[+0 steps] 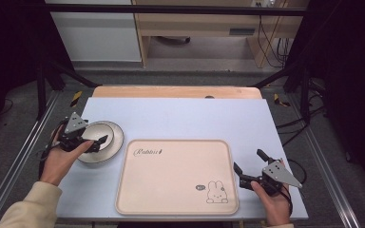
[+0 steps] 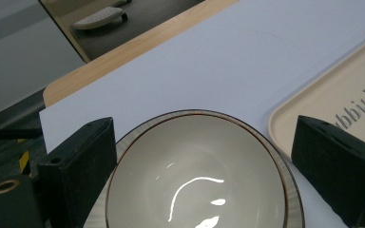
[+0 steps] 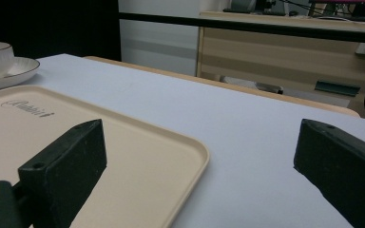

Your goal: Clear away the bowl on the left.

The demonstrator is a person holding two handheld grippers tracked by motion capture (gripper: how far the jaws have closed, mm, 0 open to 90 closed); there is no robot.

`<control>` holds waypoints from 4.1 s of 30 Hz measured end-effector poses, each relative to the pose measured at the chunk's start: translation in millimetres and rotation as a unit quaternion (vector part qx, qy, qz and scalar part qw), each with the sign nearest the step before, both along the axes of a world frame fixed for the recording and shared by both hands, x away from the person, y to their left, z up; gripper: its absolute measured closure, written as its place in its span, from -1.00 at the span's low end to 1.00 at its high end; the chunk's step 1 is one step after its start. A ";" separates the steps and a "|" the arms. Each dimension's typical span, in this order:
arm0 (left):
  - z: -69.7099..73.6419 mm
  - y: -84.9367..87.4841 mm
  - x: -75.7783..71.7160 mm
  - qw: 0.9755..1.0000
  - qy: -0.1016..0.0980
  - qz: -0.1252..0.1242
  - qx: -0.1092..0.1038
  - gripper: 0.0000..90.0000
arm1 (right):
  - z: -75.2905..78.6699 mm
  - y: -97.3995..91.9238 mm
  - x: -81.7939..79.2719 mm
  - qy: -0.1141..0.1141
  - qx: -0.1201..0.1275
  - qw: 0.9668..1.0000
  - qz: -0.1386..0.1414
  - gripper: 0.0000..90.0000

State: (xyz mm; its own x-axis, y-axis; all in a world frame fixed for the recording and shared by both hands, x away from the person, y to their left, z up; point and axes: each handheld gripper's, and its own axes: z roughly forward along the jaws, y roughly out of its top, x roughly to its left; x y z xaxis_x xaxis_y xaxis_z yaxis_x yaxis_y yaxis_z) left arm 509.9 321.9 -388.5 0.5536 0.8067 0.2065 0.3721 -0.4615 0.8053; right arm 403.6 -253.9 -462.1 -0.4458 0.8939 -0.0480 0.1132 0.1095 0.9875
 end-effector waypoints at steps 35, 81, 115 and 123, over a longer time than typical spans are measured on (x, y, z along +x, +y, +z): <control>-10.2 38.0 34.7 0.986 0.056 0.135 -0.086 -0.64 | 0.0 0.1 -0.1 0.000 -0.001 1.000 -0.002 -0.93; -38.9 49.6 37.1 0.954 0.202 0.180 -0.127 0.84 | -1.1 1.9 1.2 0.006 0.000 1.000 0.004 -0.92; -24.7 42.5 32.6 0.958 0.190 0.167 -0.136 0.84 | 0.5 1.2 1.5 -0.004 -0.006 1.000 0.005 -0.92; -22.6 44.2 30.3 0.958 0.187 0.165 -0.140 0.84 | 0.5 1.2 1.4 -0.005 -0.008 1.000 0.006 -0.92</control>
State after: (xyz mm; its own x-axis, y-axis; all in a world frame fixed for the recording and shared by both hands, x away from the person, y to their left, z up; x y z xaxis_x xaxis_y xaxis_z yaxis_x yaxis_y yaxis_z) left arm 540.2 366.2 -411.0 0.2519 0.9456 -0.2059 0.7476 -0.0550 0.6618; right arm 405.0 -252.6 -461.7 -0.4556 0.8877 -0.0668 0.1019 0.1266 0.9867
